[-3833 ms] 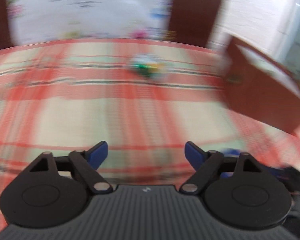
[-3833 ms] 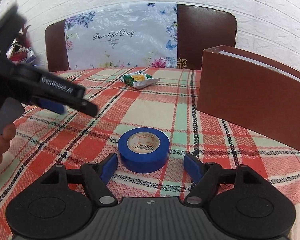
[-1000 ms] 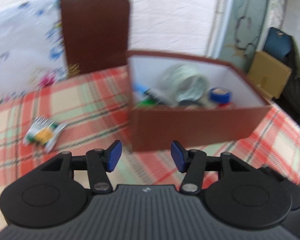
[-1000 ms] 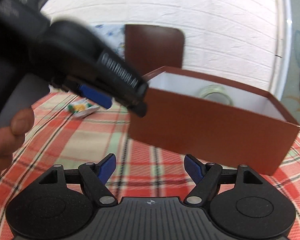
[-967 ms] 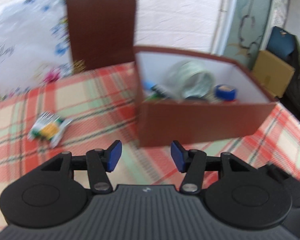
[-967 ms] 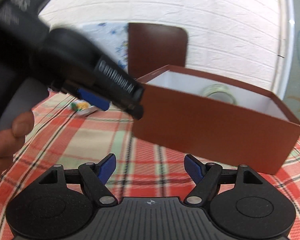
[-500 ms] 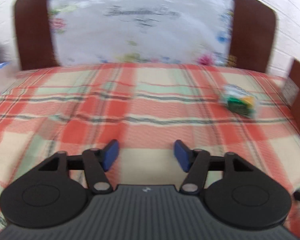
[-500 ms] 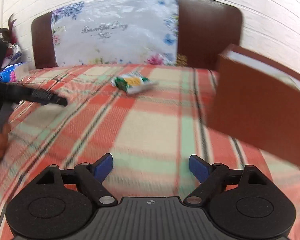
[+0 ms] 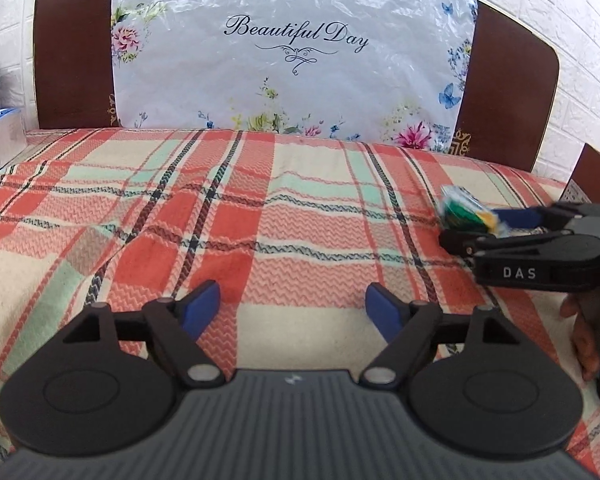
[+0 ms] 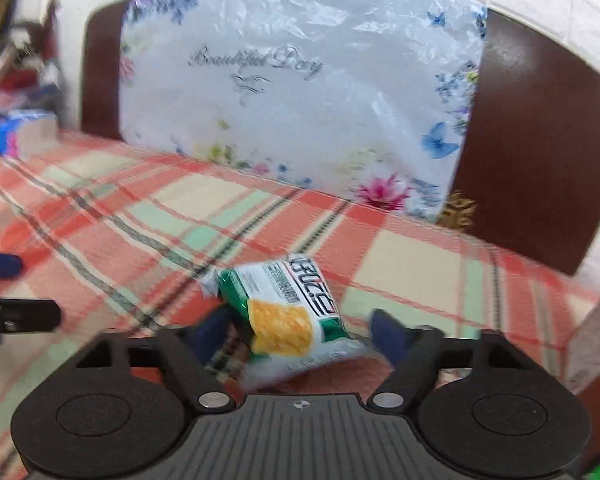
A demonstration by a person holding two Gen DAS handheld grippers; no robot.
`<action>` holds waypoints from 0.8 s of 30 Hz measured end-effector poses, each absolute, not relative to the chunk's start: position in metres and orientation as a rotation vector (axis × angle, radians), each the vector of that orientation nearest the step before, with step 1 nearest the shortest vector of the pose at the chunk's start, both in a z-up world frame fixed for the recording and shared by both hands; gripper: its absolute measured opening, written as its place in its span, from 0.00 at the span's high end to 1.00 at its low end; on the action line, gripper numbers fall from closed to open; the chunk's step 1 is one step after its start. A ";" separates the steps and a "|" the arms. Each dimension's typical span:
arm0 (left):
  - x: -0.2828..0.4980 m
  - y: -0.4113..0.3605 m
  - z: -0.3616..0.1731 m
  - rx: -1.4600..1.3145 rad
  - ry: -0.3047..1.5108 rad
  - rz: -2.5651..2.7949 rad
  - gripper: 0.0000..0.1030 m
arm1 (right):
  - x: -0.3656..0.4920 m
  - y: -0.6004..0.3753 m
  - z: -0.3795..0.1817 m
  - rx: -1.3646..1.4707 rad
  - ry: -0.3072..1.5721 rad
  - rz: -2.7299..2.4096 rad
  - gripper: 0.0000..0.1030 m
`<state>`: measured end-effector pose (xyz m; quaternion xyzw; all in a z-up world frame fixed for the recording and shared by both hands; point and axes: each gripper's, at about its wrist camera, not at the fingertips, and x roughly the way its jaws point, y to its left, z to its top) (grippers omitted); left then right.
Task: Organize objects
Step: 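Grasp the snack packet with the right gripper and pass it to the left gripper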
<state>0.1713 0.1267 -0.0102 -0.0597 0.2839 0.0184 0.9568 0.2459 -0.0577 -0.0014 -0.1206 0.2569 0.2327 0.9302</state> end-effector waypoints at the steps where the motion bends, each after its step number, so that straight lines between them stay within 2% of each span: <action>1: 0.172 0.126 -0.010 -0.118 0.577 0.039 0.21 | 0.243 -0.057 -0.002 -0.247 0.526 0.481 0.55; 5: 0.172 0.125 -0.010 -0.117 0.579 0.038 0.20 | 0.215 -0.058 -0.003 -0.250 0.530 0.461 0.61; 14: 0.175 0.113 -0.010 -0.037 0.609 0.042 0.11 | 0.102 -0.103 -0.002 -0.254 0.561 0.391 0.60; 17: 0.173 0.107 -0.006 -0.026 0.644 0.075 0.10 | 0.054 -0.125 -0.001 -0.264 0.560 0.336 0.57; 19: 0.164 0.102 0.002 -0.108 0.685 0.043 0.10 | 0.028 -0.140 0.001 -0.253 0.560 0.298 0.40; 20: 0.156 0.097 0.007 -0.162 0.693 -0.011 0.10 | 0.018 -0.147 0.003 -0.240 0.555 0.282 0.25; 24: 0.126 0.053 0.028 -0.271 0.705 -0.275 0.12 | -0.004 -0.165 0.007 -0.147 0.570 0.260 0.23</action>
